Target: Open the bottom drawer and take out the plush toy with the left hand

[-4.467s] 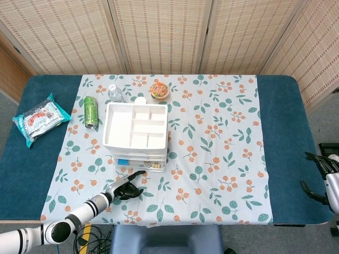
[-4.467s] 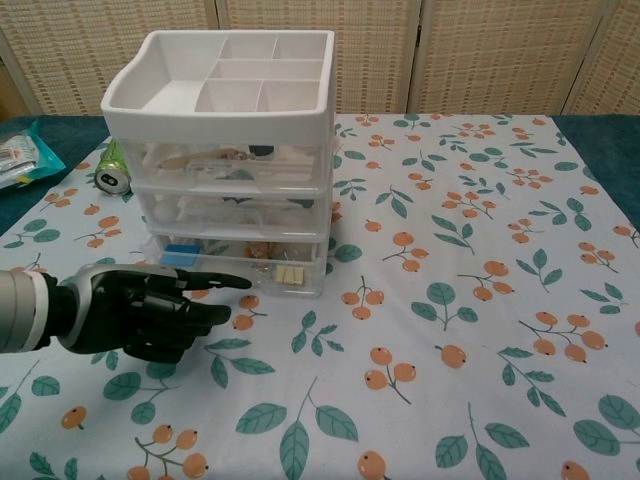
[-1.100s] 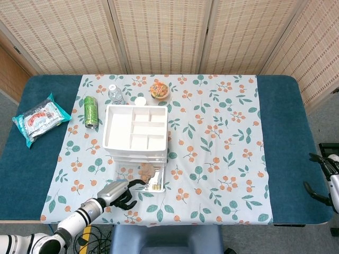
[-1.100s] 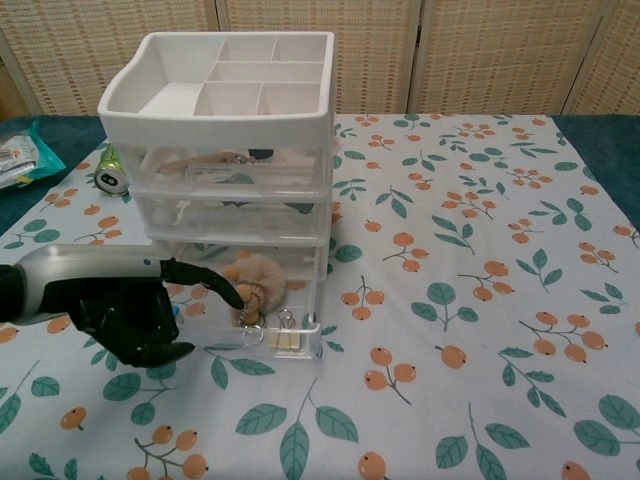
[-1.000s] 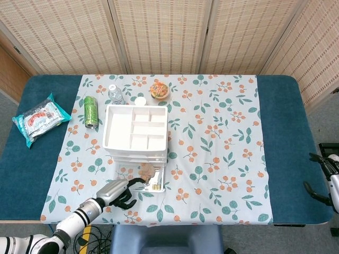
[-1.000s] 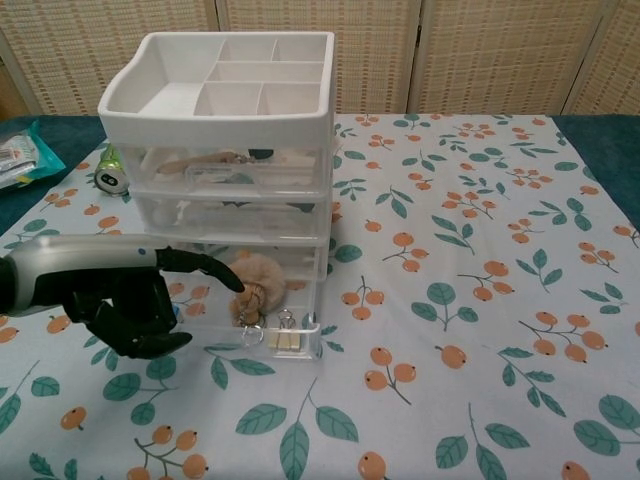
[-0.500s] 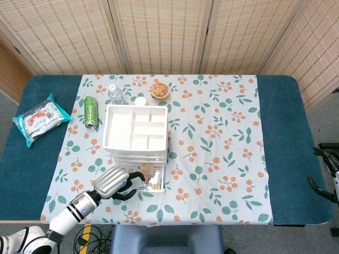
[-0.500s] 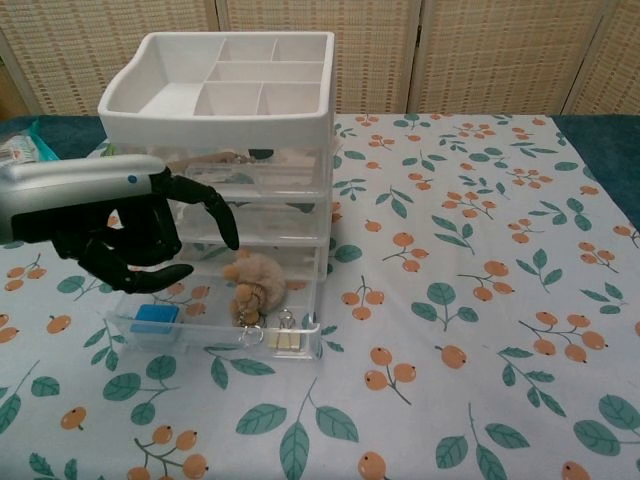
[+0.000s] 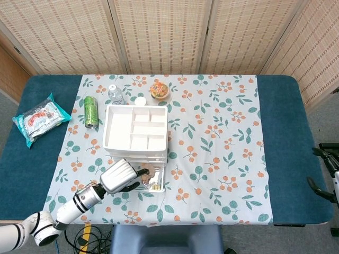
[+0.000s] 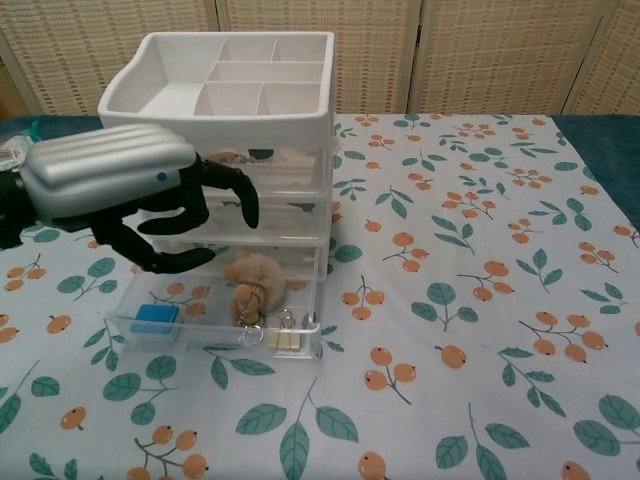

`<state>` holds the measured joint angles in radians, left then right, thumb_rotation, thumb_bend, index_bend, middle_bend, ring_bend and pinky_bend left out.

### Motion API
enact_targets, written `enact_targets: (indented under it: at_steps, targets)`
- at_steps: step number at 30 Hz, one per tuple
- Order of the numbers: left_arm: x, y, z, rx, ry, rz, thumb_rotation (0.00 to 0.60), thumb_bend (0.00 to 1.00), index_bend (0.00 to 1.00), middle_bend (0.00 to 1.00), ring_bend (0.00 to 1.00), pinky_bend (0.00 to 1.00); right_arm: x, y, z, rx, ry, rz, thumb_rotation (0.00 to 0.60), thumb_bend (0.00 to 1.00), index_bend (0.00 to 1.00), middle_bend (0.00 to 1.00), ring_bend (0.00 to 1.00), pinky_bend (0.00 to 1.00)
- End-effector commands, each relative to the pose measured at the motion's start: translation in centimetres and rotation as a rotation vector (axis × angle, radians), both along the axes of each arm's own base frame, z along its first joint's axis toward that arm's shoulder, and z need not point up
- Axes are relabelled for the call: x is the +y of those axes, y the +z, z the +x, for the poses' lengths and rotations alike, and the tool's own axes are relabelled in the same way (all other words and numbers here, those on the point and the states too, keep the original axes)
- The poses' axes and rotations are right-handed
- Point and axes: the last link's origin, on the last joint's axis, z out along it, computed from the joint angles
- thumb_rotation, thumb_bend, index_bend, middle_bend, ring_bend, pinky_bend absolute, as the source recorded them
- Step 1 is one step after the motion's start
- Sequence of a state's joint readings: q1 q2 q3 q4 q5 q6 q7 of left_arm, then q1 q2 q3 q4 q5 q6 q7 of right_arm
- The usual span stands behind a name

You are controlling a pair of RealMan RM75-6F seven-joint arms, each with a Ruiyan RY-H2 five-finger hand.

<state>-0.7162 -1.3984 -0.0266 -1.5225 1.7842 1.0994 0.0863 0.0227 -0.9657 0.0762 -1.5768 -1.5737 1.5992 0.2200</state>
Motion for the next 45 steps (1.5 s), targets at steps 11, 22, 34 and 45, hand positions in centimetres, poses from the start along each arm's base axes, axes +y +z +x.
enact_targets:
  at_steps: [11,22,34,45]
  targets:
    - [1.4,-2.4,-0.2,0.144,-0.135,0.136,0.600,0.30,0.33,0.99,1.00,1.00,0.2,-0.2,-0.2,-0.006,-0.014,0.002,0.600,0.33,0.14,0.27,0.25,0.22]
    - [1.6,-3.5,-0.3,0.309,-0.242,0.232,0.600,0.30,0.26,0.99,1.00,1.00,0.4,-0.3,-0.3,-0.006,-0.023,0.006,0.600,0.33,0.14,0.27,0.25,0.22]
    - [2.0,-4.8,-0.4,0.378,-0.310,0.241,0.600,0.30,0.27,0.99,1.00,1.00,0.6,-0.3,-0.4,-0.006,-0.034,0.005,0.600,0.33,0.14,0.27,0.26,0.22]
    - [2.8,-5.5,-0.4,0.425,-0.317,0.249,0.600,0.30,0.25,0.99,1.00,1.00,0.6,-0.3,-0.6,-0.005,-0.041,0.006,0.600,0.33,0.14,0.27,0.26,0.22]
